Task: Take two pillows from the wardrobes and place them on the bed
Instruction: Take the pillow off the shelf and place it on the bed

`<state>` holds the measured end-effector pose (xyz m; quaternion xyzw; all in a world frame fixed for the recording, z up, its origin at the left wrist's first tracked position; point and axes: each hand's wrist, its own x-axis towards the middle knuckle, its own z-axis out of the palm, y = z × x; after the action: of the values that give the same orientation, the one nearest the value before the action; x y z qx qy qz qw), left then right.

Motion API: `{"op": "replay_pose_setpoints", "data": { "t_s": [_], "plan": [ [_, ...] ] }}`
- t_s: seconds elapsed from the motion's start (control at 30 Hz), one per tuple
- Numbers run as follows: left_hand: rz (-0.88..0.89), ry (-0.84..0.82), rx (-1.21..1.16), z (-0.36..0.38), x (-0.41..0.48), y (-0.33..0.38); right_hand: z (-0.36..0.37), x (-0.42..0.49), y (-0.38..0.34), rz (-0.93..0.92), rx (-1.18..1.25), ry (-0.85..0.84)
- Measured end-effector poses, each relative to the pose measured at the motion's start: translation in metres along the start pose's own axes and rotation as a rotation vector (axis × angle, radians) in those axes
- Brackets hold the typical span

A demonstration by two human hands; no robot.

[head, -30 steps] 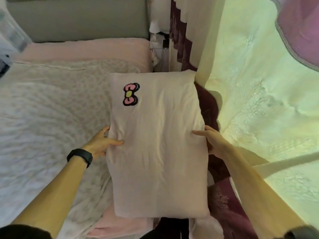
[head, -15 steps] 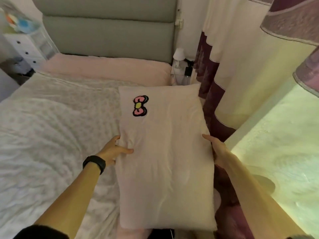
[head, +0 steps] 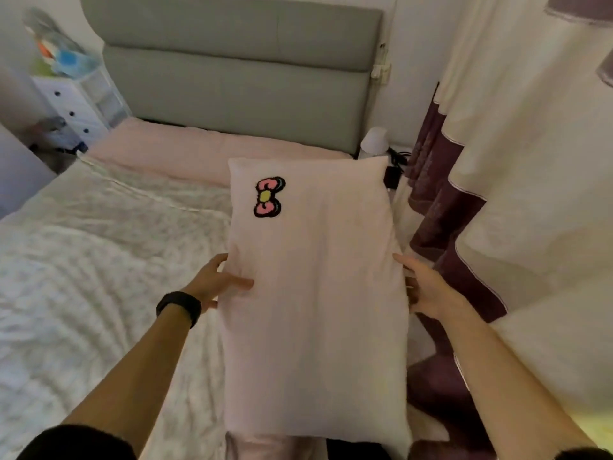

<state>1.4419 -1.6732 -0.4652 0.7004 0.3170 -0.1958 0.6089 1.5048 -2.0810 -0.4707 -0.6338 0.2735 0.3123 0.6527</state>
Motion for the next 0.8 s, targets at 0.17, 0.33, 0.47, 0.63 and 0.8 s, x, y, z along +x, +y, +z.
{"op": "replay_pose_setpoints", "data": {
  "t_s": [0.17, 0.33, 0.47, 0.63, 0.8],
  "plan": [
    [-0.015, 0.077, -0.019, 0.016, 0.062, 0.067, 0.007, 0.074, -0.087, 0.004, -0.034, -0.025],
    [-0.032, 0.138, -0.073, 0.025, 0.110, 0.121, 0.018, 0.134, -0.169, -0.005, -0.141, -0.049],
    [-0.049, 0.186, -0.131, 0.024, 0.150, 0.150, 0.037, 0.185, -0.230, -0.086, -0.225, -0.086],
    [-0.096, 0.244, -0.222, 0.015, 0.206, 0.173, 0.069, 0.256, -0.297, -0.100, -0.336, -0.166],
    [-0.110, 0.288, -0.295, -0.008, 0.269, 0.204, 0.118, 0.321, -0.362, -0.086, -0.407, -0.221]
  ]
}}
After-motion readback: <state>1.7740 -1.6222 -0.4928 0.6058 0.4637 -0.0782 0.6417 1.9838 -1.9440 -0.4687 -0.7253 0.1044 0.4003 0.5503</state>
